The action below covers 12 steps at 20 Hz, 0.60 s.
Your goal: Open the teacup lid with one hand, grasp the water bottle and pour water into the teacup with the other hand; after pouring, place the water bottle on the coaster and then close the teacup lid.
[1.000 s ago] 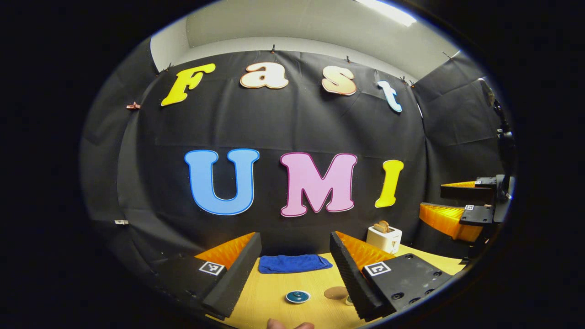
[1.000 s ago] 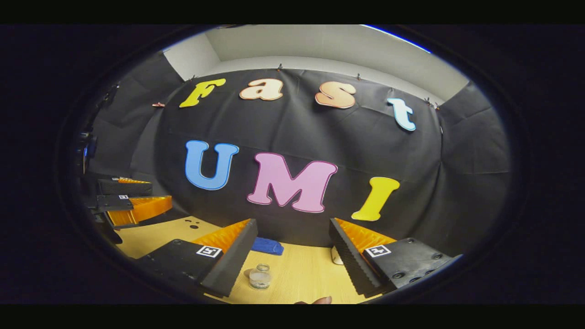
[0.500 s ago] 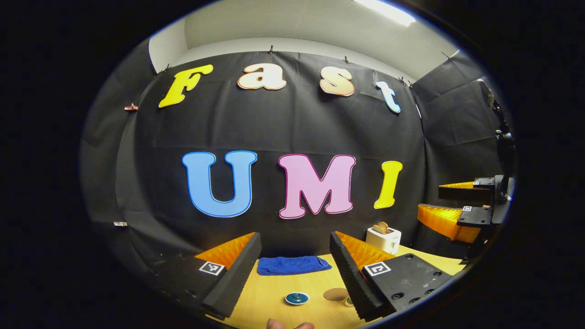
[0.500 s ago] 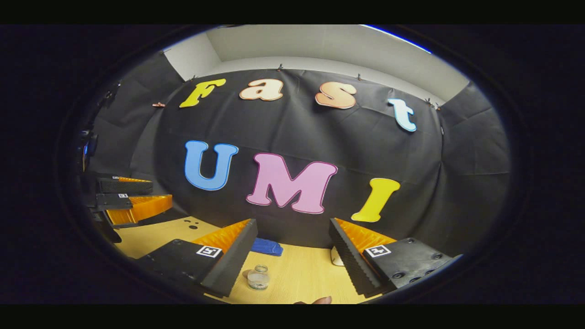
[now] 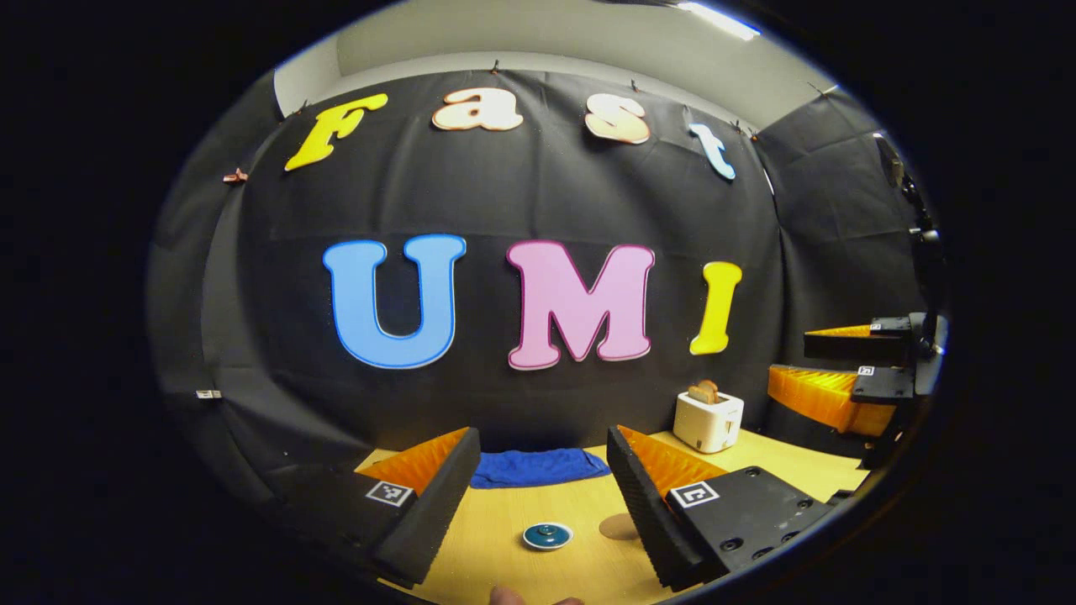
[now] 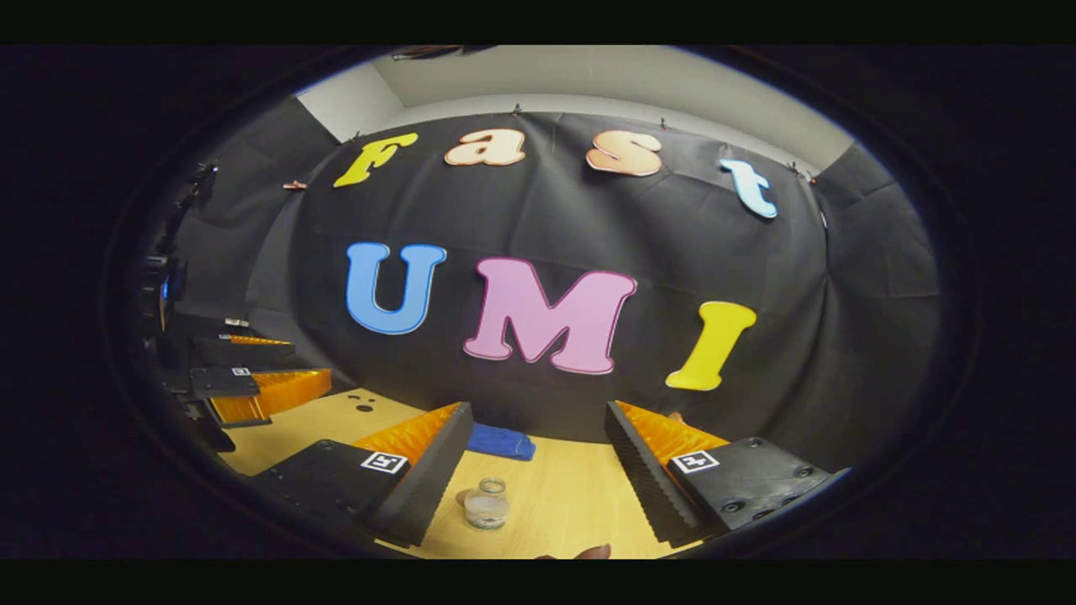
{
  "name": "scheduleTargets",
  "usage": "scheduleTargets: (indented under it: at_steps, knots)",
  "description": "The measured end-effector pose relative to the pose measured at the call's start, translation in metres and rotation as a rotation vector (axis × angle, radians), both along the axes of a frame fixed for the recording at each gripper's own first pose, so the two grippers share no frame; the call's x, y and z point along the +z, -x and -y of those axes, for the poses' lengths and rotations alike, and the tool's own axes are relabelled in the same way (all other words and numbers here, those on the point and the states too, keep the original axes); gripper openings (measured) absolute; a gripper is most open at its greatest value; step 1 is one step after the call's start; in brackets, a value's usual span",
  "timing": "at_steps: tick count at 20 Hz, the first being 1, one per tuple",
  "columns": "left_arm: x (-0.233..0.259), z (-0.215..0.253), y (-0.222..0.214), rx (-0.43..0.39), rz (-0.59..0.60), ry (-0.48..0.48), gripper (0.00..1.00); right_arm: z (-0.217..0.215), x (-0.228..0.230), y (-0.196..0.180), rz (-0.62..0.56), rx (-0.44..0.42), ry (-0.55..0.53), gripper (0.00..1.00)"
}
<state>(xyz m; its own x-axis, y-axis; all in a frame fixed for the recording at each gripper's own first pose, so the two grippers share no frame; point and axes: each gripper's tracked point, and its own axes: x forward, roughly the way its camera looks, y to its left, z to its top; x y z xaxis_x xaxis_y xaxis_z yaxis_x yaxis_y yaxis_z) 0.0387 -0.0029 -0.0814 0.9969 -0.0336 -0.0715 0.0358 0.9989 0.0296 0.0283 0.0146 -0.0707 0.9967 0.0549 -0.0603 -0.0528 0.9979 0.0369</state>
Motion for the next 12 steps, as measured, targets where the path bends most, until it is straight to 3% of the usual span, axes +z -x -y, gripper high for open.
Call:
scheduleTargets:
  at_steps: [12]
  knots:
    - [-0.206, 0.002, -0.069, 0.0, -0.109, 0.024, 0.95, -0.034, -0.153, -0.008, -0.091, 0.017, -0.024, 0.98]
